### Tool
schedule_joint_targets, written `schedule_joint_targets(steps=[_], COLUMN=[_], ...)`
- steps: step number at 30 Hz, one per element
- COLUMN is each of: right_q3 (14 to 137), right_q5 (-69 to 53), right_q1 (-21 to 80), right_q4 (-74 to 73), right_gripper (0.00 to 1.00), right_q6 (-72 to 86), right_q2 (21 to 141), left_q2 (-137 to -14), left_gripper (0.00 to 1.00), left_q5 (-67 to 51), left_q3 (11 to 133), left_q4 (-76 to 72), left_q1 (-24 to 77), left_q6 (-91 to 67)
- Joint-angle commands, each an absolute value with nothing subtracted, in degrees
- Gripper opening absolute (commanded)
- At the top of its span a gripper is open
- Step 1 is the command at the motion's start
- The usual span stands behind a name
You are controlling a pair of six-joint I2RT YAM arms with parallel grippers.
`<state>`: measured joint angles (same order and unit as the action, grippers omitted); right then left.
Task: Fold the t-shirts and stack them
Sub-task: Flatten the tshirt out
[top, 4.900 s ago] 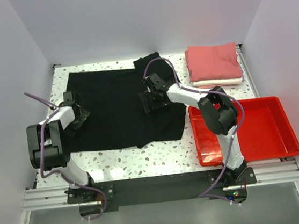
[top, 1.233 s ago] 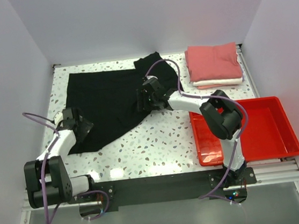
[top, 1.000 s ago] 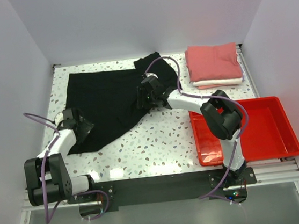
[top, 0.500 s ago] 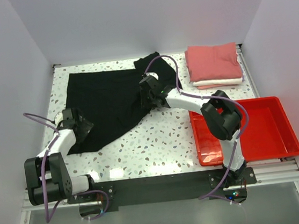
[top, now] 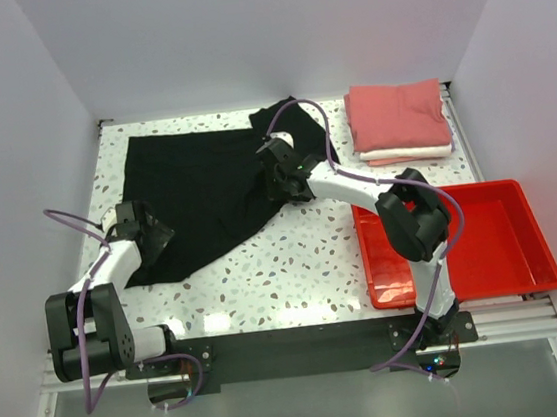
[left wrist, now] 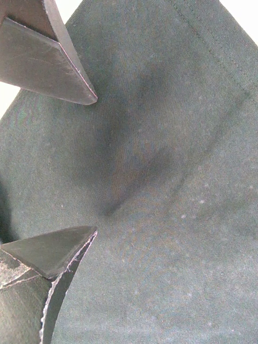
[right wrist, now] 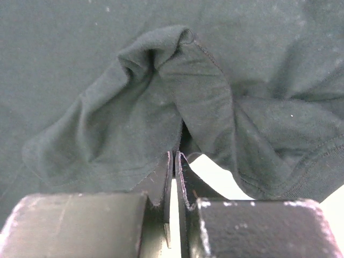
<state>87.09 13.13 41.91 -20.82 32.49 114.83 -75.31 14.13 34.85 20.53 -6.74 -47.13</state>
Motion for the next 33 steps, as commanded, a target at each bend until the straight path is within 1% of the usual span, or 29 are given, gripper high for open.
schedule_joint_targets(steps=[1,5,9,11,15,24,30,33], right_q3=[87.0,85.3,80.4,77.1,66.7,54.1,51.4,50.8], right_q5=[15.3,14.2,12.5,12.3,12.5,6.8,4.1,2.7], right_q1=[42.2,42.2,42.2,42.2,42.2,42.3,42.3,42.4], right_q4=[-21.5,-20.8,-21.7,-22.2,-24.2,-35.1,-41.5,-44.9], right_gripper=[0.0,0.0,0.0,0.0,0.0,0.0,0.0,0.0], right_q6=[32.0,31.6,31.4,31.6,32.3,34.7,36.1,36.9], right_q2=[113.3,112.3,109.3,105.1,96.9,81.7,74.7,73.0], left_q2=[-75.9,-76.0,-75.9,-76.0,-76.0,-75.9,-75.3,-75.1], left_gripper=[1.0,1.0,1.0,1.0,1.0,1.0,1.0,1.0], left_q5=[13.6,13.5,13.6,13.7,13.4,14.3,14.9,15.0], left_q3=[34.6,34.7,34.7,34.7,34.6,34.9,35.1,35.1], left_q4=[18.4,18.4,18.5,18.6,18.7,19.9,20.7,21.1], left_q1=[-7.3,-7.4,-7.6,-7.6,-7.8,-8.2,-8.4,-8.4], left_q6=[-46.3,-46.2,-46.1,-46.1,-46.1,-46.1,-46.1,-46.2])
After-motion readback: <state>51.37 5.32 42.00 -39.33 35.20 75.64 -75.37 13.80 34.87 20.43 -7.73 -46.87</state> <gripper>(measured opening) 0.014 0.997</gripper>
